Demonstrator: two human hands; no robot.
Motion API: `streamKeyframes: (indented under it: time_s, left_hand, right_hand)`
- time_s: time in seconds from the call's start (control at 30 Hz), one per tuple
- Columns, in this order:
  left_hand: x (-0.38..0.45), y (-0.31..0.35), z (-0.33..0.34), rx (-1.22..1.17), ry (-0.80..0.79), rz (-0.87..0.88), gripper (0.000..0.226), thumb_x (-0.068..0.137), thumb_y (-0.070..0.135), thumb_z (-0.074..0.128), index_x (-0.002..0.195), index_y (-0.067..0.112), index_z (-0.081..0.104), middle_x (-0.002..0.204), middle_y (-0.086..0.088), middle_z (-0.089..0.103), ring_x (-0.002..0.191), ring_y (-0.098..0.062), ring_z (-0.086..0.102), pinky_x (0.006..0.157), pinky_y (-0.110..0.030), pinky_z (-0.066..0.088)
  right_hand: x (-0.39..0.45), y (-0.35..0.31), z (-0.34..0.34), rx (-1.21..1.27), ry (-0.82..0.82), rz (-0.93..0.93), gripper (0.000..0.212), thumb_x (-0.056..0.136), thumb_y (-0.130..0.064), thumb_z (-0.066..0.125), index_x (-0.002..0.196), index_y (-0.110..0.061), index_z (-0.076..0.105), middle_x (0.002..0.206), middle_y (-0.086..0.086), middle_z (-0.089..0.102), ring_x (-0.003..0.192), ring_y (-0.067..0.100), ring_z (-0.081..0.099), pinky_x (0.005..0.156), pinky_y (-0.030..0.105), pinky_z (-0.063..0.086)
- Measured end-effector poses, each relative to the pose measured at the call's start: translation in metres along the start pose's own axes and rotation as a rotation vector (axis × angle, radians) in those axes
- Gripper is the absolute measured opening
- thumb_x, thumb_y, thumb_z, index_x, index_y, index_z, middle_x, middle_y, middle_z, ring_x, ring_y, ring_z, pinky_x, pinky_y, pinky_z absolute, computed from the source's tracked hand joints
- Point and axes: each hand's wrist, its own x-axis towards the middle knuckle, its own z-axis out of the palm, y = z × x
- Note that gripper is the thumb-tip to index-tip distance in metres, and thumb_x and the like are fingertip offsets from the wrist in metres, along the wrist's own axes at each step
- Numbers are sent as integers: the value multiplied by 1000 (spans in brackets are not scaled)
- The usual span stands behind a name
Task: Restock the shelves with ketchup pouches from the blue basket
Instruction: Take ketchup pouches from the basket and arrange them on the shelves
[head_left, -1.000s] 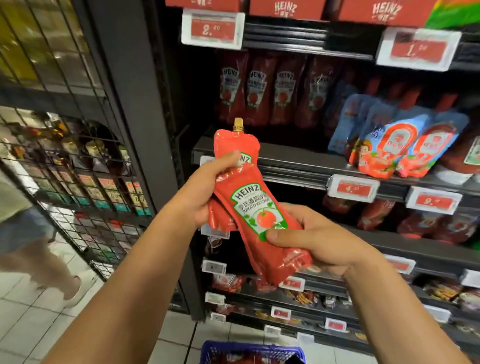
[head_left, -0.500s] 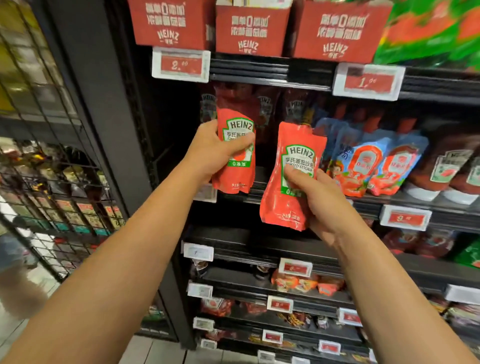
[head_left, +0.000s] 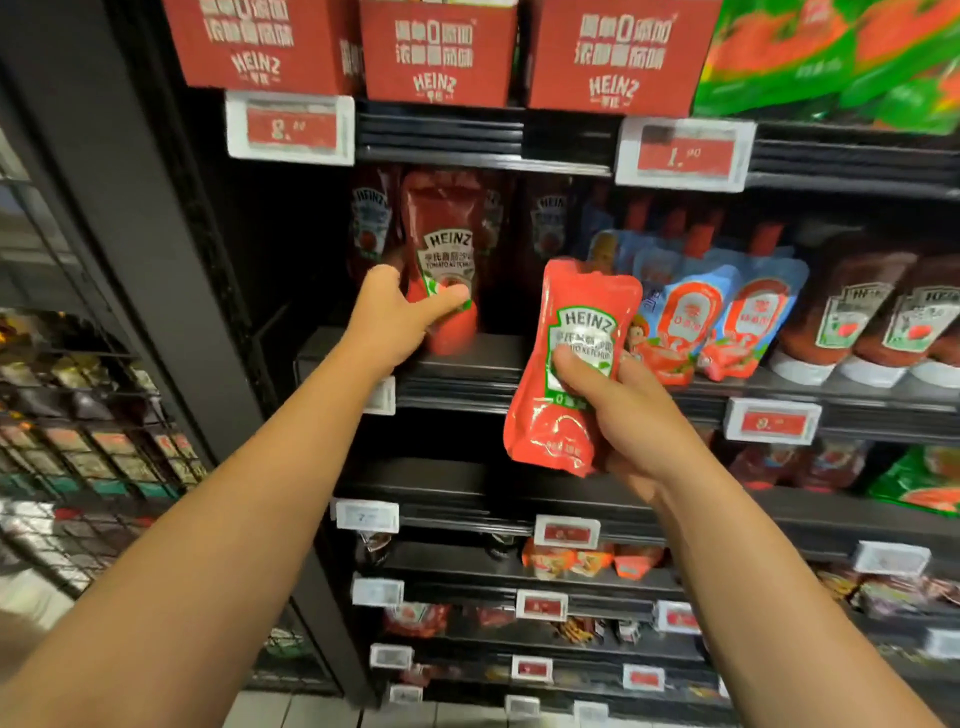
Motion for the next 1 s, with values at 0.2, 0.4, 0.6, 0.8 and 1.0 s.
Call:
streamKeyframes:
  time_s: [0.2, 0.4, 0.6, 0.8, 1.0]
  left_hand:
    - [-71, 26, -18, 315, 336, 382, 52, 85, 45, 75, 125, 19, 57, 118, 12, 55, 109, -2, 57, 92, -22, 48]
    - [-152, 49, 9, 355, -111, 646, 46, 87, 36, 78, 124, 10, 69, 125, -1, 65, 120, -15, 60, 97, -34, 51]
    - [-154, 43, 4, 323, -35, 653, 31, 87, 11, 77, 117, 3, 73, 120, -3, 70, 115, -12, 66, 101, -30, 53]
    - [-134, 40, -9, 323, -115, 579, 43, 79, 22, 87, 118, 10, 73, 121, 0, 71, 117, -11, 65, 99, -32, 53]
    - [-78, 36, -15, 227, 43, 348, 73, 64, 54, 88, 123, 27, 55, 127, 7, 50, 120, -7, 53, 95, -26, 50]
  right_hand:
    - [12, -7, 9, 147, -24, 105, 16, 99, -23, 61, 105, -12, 70, 95, 7, 78, 83, 19, 76, 74, 36, 63]
    - [16, -10, 19, 73, -64, 178, 21, 97, -22, 63, 102, -3, 69, 93, 16, 77, 77, 24, 75, 69, 35, 62]
    - [16, -9, 19, -67, -98, 223, 36, 96, -29, 65, 117, 0, 66, 101, 17, 76, 82, 27, 73, 73, 38, 61]
    - [28, -14, 14, -122, -108, 80, 30, 98, -31, 65, 108, -4, 71, 95, 13, 78, 82, 23, 76, 65, 30, 60]
    - [63, -38, 16, -202, 52, -31, 54, 94, -40, 70, 123, 4, 59, 98, 14, 73, 75, 19, 73, 55, 29, 55]
